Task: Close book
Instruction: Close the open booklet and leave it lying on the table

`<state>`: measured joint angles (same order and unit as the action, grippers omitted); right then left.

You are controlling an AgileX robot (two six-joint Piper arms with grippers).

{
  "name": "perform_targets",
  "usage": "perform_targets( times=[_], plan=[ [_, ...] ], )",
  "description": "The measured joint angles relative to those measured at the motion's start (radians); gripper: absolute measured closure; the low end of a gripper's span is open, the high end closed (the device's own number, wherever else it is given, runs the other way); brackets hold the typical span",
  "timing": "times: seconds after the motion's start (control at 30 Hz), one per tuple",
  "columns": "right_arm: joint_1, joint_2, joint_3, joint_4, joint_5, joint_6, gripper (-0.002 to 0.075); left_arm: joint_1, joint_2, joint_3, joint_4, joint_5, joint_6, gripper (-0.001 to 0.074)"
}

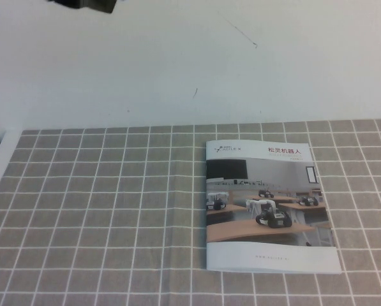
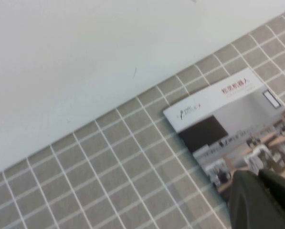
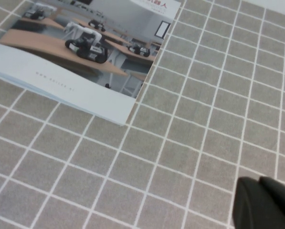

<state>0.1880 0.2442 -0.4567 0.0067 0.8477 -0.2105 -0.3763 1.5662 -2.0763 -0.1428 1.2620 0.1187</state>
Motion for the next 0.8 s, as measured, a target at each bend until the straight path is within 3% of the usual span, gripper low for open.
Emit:
perform_targets(
  times=[0.17,0.37,0.5,0.8],
  plan=[
    [0.0,-0.057,0.035,-0.007,-0.021,0.006,0.0729,0.0,-0.182,0.276,0.022,-0.087,0.0,0.0736],
    [0.0,-0.058,0.035,-0.007,-0.03,0.006,0.0729,0.0,-0.417,0.713,0.022,-0.397,-0.008,0.0736],
    [0.0,-0.058,0.035,-0.007,-0.031,0.006,0.0729,0.0,-0.524,0.929,0.016,-0.515,-0.009,0.0736],
    [0.0,-0.059,0.035,-0.007,-0.032,0.006,0.0729,0.0,-0.58,1.186,0.005,-0.576,-0.012,0.0736]
  ],
)
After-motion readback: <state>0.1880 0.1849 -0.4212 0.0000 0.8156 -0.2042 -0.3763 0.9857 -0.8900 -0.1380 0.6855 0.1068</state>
